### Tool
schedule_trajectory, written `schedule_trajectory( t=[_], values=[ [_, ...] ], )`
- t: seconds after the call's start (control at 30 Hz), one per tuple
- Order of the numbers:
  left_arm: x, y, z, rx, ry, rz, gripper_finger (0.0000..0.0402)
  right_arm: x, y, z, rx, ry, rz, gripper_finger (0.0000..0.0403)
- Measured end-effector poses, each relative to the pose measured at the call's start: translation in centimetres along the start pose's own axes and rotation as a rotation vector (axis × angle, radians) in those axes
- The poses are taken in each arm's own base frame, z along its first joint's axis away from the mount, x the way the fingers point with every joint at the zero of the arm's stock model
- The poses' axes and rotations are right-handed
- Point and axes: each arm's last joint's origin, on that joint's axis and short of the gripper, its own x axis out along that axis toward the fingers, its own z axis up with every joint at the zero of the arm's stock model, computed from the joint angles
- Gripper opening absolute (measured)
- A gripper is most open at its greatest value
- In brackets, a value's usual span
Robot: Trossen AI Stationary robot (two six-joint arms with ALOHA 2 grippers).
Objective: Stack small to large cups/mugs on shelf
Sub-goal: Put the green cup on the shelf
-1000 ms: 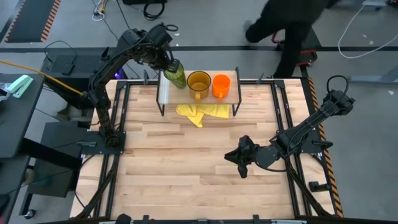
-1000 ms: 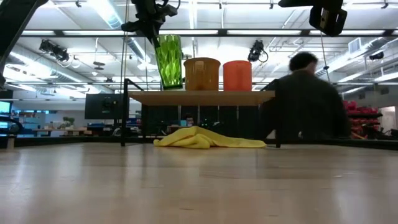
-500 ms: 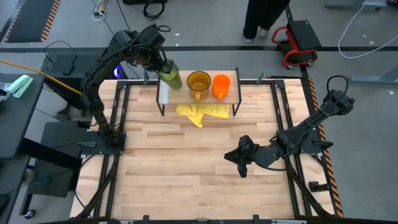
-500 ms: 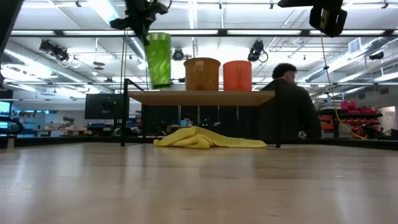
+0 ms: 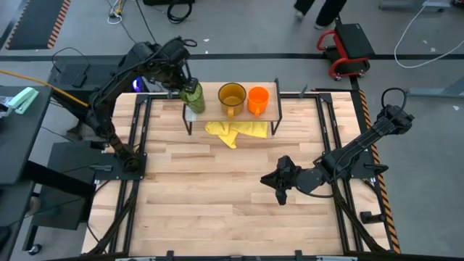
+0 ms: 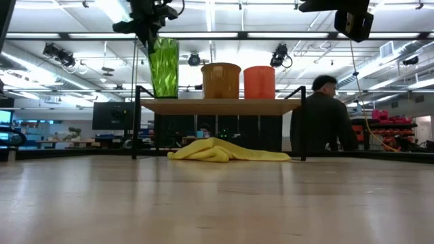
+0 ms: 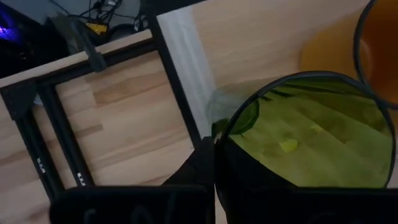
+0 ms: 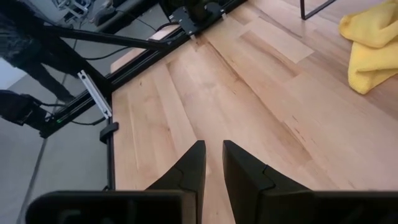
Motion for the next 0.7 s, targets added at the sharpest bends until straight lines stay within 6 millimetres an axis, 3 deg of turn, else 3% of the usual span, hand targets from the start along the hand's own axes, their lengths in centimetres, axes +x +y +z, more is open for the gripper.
schedule_trajectory(
  t=[0.2,0.5,0.7],
  values=[
    [0.6,-0.3,0.7,0.003,-0.022,-0.015,0.0013,0.0,0.0,0.0,0.029,0.0,0.001,0.0061],
    [-0.5,-0.1,1.1,0.006,-0.06,-0.037,0.0012,0.0,0.0,0.1,0.023,-0.017,-0.014,0.0061],
    [0.8,-0.8,1.6,0.022,-0.02,-0.058,0.0011,0.1,-0.1,0.1,0.022,-0.02,-0.018,0.0061]
  ],
)
